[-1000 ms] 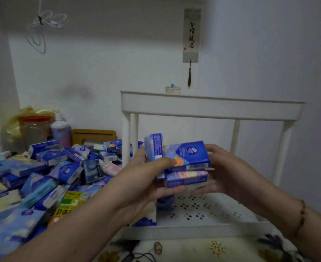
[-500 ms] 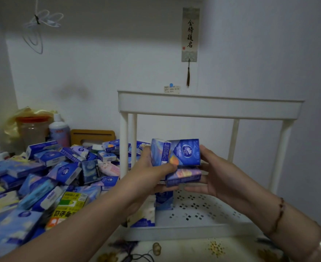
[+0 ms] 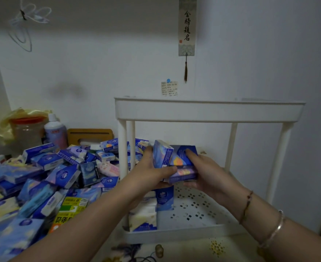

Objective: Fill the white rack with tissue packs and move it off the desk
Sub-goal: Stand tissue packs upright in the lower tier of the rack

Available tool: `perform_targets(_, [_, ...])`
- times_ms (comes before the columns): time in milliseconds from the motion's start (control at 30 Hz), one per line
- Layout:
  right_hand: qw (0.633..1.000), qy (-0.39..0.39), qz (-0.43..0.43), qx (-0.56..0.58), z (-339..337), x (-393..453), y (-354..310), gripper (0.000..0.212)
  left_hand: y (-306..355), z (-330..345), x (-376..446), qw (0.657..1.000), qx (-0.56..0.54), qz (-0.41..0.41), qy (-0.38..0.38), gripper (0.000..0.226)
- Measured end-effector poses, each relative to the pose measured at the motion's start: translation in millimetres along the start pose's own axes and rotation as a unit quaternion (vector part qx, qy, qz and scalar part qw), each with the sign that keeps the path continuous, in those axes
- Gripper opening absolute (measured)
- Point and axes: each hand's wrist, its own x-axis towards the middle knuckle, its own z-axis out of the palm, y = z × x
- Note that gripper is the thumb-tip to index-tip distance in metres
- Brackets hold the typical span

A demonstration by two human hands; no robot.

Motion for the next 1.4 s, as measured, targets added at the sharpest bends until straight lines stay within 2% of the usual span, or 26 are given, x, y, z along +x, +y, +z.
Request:
perform_targets(100, [1.000,0.019,0.019,-0.009,-10.9,3.9,-3.4,0.035,-1.9,-5.6,3.4,0.994,0.102,0.028,-0.001,0.059])
perform_targets(233, [0.998,0.020,0.044,-0.041,-24.8,-1.1,-11.6,0.035,-7.8,-6.3,5.3,0.948,0.308,0.082,0.003,0.064])
perform_targets(333, [0.995,-0.021,0.054,-0.078,-29.6,-10.2,-16.9,0.038,-12.5,-3.0,-0.6,0.902,0.408,0.141,-0.015,0.075])
perform_targets(467, [0.982,-0.125,0.081,-0.115,-25.3,-27.0,-25.8,0.018,-6.4,1.4,-15.6,0.848,0.482,0.181,-0.121,0.093])
perform_targets(600, [0.972,-0.177,0.089,-0.130,-15.9,-34.3,-28.2,0.029,-2.7,3.3,-23.3,0.812,0.515,0.221,-0.160,0.097])
perform_targets(667, [0.963,-0.222,0.082,-0.131,-11.0,-34.9,-26.9,0.042,0.5,3.8,-25.4,0.817,0.503,0.234,-0.158,0.099])
perform_targets(767, [0.954,-0.268,0.055,-0.126,-8.3,-36.1,-22.7,0.058,4.5,2.3,-28.9,0.843,0.448,0.251,-0.159,0.100])
perform_targets(867, [0.970,-0.213,0.017,-0.120,-9.7,-36.5,-14.8,0.060,-0.8,2.7,-35.7,0.893,0.370,0.234,-0.107,0.087])
perform_targets(900, [0.974,-0.189,0.010,-0.125,-10.9,-35.6,-9.4,0.063,-5.0,1.3,-38.2,0.913,0.335,0.218,-0.084,0.075])
perform_targets(933, [0.976,-0.171,0.005,-0.138,-11.7,-35.8,-3.8,0.063,-12.1,-0.8,-40.0,0.918,0.328,0.210,-0.071,0.061])
perform_targets(1033, [0.963,-0.163,-0.008,-0.215,-6.2,-41.3,16.6,0.060,-31.4,-5.8,-41.4,0.894,0.410,0.163,-0.077,0.034])
perform_targets(1133, [0.934,-0.156,-0.025,-0.321,3.3,-44.9,32.3,0.067,-41.8,-5.2,-40.6,0.851,0.502,0.129,-0.087,0.041])
perform_targets(1233, [0.929,-0.153,-0.002,-0.337,11.0,-45.1,30.3,0.088,-40.2,0.1,-42.9,0.848,0.510,0.134,-0.046,0.039])
perform_targets(1267, [0.932,-0.153,0.007,-0.327,11.5,-44.0,26.2,0.089,-39.6,0.3,-42.7,0.849,0.507,0.144,-0.021,0.037])
perform_targets(1400, [0.927,-0.113,-0.018,-0.356,0.2,-35.7,18.5,0.066,-33.6,0.0,-44.0,0.835,0.517,0.178,0.052,0.036])
